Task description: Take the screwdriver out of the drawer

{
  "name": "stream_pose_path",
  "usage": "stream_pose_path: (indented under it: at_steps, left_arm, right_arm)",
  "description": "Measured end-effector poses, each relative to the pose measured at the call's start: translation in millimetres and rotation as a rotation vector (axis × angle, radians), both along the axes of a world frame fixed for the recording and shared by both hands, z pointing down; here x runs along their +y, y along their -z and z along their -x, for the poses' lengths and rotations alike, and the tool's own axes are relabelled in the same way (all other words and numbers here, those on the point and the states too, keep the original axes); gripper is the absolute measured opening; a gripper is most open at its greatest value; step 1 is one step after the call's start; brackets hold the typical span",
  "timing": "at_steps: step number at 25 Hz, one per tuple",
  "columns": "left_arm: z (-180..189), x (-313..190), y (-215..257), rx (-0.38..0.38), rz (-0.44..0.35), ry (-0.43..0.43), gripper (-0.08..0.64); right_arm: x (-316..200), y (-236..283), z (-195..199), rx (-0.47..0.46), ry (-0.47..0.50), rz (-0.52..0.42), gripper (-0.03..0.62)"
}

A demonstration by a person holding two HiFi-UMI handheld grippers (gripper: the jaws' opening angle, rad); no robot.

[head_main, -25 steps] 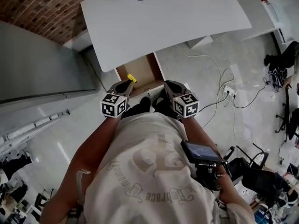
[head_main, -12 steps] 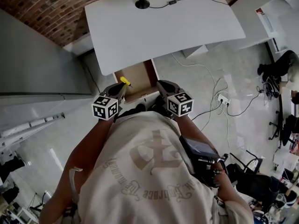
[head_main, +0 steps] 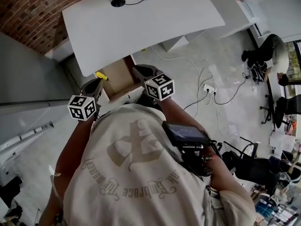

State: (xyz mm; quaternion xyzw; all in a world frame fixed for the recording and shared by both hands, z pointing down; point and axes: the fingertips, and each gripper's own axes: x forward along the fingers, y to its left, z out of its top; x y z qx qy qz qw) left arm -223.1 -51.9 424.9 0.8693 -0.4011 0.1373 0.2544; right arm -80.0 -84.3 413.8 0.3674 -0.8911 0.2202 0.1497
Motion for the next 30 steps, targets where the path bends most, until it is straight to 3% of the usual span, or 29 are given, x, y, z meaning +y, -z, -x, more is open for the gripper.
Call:
stream_pose_path:
  at_steps: [15, 30]
  left_arm:
    - [3, 1, 27, 0.002, -0.059, -0.005, 0.020]
    - [11, 7, 37, 0.002, -0.071, -0.022, 0.020]
  right_arm:
    - [-10, 41, 23, -0.016, 0.076, -0.113, 0.006]
    - [8, 40, 36, 0.017, 0.093, -0.108, 0.006]
